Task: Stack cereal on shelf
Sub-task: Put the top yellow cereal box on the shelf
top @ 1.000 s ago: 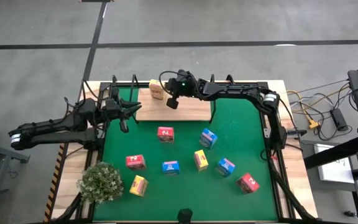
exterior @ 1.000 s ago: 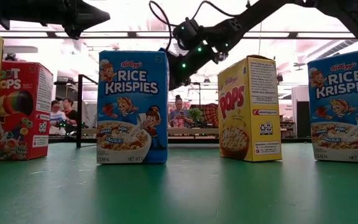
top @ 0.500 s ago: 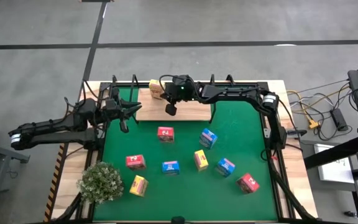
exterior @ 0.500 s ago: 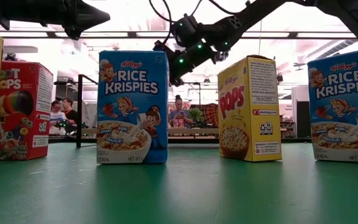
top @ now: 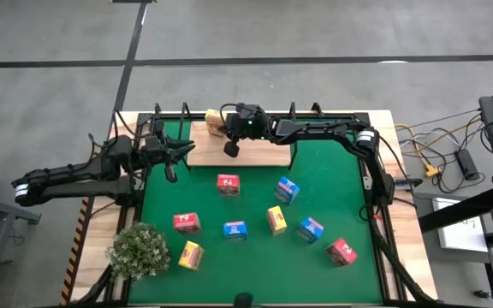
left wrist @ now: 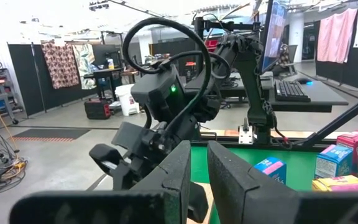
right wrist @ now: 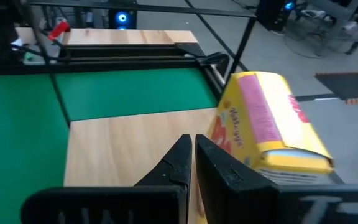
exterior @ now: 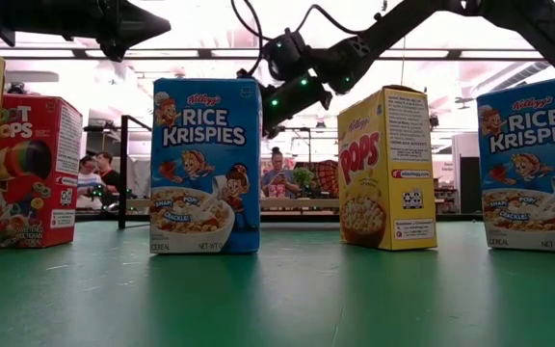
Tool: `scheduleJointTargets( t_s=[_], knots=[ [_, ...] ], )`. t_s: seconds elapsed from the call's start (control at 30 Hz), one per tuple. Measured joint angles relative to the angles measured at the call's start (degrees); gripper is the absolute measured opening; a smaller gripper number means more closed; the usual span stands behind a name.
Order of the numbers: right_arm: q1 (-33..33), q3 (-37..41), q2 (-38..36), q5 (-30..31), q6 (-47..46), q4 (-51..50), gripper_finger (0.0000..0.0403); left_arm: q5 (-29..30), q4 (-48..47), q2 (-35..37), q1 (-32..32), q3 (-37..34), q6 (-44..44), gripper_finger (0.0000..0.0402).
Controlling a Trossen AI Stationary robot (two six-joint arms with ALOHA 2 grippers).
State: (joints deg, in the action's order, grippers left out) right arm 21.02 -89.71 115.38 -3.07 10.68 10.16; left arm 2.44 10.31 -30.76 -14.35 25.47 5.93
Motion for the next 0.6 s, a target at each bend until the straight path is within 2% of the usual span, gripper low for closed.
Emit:
scheduleJointTargets(
  t_s=[0.23,0.6],
  knots=[
    [0.39,0.00,-0.07,4.69,2.94,-1.29,0.0012,0.00,-0.02,0.00,0.00,0.00,-1.07,0.0036],
    [1.90,-0.02,-0.10,4.81,2.79,-2.68,0.0012,0.00,-0.07,0.00,0.00,0.00,-1.11,0.0036]
  ],
)
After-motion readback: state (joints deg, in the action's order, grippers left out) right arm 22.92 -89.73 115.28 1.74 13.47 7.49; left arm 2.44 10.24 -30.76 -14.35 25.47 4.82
